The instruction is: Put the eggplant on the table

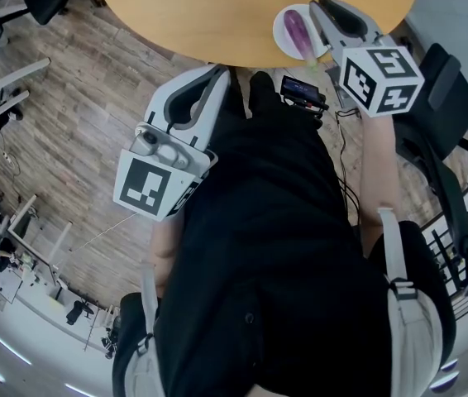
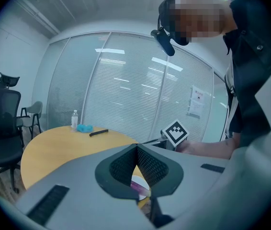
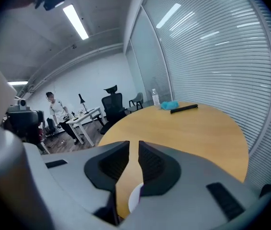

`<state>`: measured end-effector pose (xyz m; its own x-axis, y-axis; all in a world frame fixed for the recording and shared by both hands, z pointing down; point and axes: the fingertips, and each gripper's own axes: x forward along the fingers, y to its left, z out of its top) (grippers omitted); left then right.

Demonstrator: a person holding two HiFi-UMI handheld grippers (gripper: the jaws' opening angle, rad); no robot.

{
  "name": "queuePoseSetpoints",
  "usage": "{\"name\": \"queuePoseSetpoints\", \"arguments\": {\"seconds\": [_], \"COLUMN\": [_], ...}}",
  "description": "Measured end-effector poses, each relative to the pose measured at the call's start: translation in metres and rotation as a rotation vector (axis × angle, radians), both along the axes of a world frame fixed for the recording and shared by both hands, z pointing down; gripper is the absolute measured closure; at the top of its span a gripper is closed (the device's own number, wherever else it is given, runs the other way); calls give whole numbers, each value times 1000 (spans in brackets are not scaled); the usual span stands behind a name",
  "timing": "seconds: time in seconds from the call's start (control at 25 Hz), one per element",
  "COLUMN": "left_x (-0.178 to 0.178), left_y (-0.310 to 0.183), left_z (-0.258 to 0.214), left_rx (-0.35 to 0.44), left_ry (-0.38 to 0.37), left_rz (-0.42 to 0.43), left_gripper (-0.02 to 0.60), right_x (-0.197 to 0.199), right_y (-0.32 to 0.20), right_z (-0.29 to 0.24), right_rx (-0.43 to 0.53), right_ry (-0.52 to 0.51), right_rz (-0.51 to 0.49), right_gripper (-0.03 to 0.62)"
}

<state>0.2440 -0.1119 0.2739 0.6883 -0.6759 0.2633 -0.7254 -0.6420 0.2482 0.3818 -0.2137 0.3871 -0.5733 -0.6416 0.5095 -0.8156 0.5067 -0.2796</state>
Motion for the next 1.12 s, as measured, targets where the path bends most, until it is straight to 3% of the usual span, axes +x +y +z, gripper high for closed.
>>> {"name": "queuePoseSetpoints", "arguments": {"seconds": [0.2, 0.4, 0.76, 0.92, 1.12], "left_x": [0, -6, -38, -48, -71], "left_y": [5, 3, 16, 20, 37], "left_z": [-1, -3, 0, -6, -12], "left_rx": [-3, -7, -31, -7, 46], "left_ry": [-4, -24, -63, -45, -13], "left_rz": [-4, -20, -66, -32, 43], "left_gripper": [569, 569, 569, 569, 569], "right_x": [-10, -18, -38, -55, -71], "right_y": [7, 18, 30, 45, 70], "right_z": [-39, -57, -69, -80, -101], "right_rx": [193, 295, 323, 336, 388], "right_ry": [-83, -145, -216, -214, -222], "right_rz": [-50, -111, -126, -138, -69], "right_gripper": [551, 576, 577, 577, 577]}}
